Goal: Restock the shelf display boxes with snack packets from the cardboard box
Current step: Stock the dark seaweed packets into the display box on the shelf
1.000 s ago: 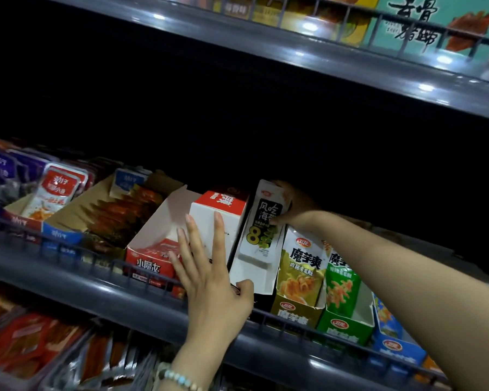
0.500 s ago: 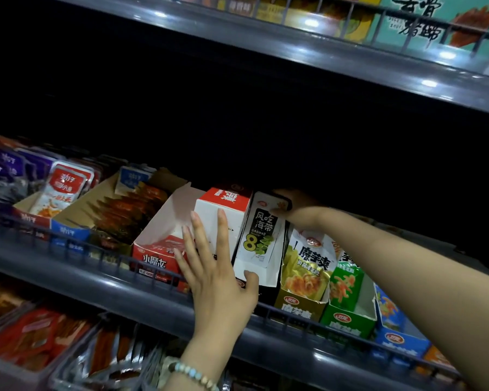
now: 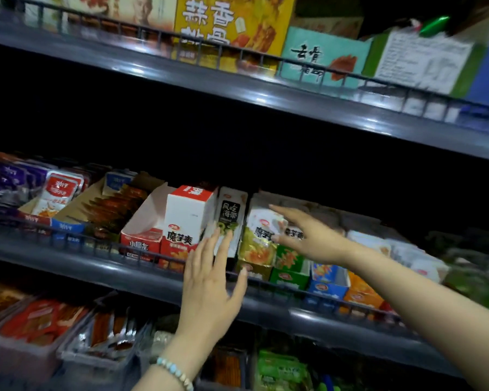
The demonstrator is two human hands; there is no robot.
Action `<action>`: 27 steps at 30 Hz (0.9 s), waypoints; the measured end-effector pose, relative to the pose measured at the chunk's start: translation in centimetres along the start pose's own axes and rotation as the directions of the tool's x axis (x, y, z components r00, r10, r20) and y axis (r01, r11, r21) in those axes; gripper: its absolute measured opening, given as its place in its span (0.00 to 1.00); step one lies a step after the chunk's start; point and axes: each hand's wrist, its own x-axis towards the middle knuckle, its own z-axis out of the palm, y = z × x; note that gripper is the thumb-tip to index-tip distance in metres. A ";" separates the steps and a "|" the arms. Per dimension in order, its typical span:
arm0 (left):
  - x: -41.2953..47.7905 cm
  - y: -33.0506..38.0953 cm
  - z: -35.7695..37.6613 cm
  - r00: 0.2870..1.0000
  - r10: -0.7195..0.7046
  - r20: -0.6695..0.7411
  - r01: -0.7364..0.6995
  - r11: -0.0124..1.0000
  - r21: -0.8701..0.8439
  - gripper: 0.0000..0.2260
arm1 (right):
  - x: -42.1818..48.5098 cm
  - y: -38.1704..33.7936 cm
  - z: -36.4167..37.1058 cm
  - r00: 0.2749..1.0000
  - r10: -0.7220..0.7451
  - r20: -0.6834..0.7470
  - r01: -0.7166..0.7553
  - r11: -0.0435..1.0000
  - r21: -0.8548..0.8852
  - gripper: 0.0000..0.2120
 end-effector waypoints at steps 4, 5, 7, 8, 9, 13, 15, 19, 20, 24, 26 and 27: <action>-5.2 1.5 1.4 0.987 -0.001 0.163 0.001 1.000 -0.003 0.35 | -7.5 1.8 1.4 0.990 0.054 0.127 -0.066 0.994 0.092 0.35; -6.7 1.6 2.1 0.979 -0.001 0.204 0.001 1.000 0.000 0.37 | -9.4 2.2 2.1 0.985 0.076 0.152 -0.097 0.986 0.137 0.36; -9.4 1.8 3.6 0.946 -0.012 0.324 0.003 1.000 0.029 0.40 | -13.1 3.0 4.0 0.975 0.108 0.192 -0.148 0.967 0.208 0.37; -10.8 1.7 4.4 0.919 -0.025 0.392 0.003 0.998 0.055 0.39 | -14.8 3.4 5.3 0.968 0.122 0.220 -0.172 0.960 0.222 0.37; -12.2 1.6 5.2 0.886 -0.044 0.462 0.005 0.996 0.085 0.37 | -16.4 3.9 6.8 0.959 0.134 0.249 -0.193 0.953 0.233 0.37; -17.1 0.3 8.0 0.737 -0.139 0.661 0.029 0.984 0.174 0.34 | -21.5 6.3 14.0 0.901 0.204 0.382 -0.311 0.918 0.244 0.39; -19.5 -0.8 9.3 0.669 -0.179 0.721 0.027 0.976 0.218 0.32 | -23.8 7.3 17.7 0.844 0.256 0.470 -0.403 0.883 0.242 0.40; -23.3 -2.4 11.2 0.543 -0.273 0.795 0.044 0.954 0.297 0.32 | -27.8 8.3 24.4 0.727 0.299 0.618 -0.537 0.809 0.239 0.41; -24.2 -2.8 11.6 0.518 -0.295 0.803 0.045 0.947 0.318 0.32 | -28.7 8.6 26.0 0.693 0.318 0.646 -0.576 0.784 0.232 0.41; -28.0 -4.9 13.9 0.398 -0.379 0.835 0.152 0.925 0.348 0.32 | -31.7 9.4 31.9 0.574 0.405 0.712 -0.761 0.585 0.280 0.40; -29.6 -5.7 15.0 0.344 -0.422 0.839 0.200 0.906 0.373 0.32 | -33.4 9.8 34.6 0.514 0.444 0.734 -0.834 0.460 0.305 0.32; -30.3 -6.0 15.5 0.325 -0.436 0.839 0.220 0.898 0.381 0.31 | -34.1 9.8 35.6 0.492 0.460 0.739 -0.858 0.401 0.321 0.29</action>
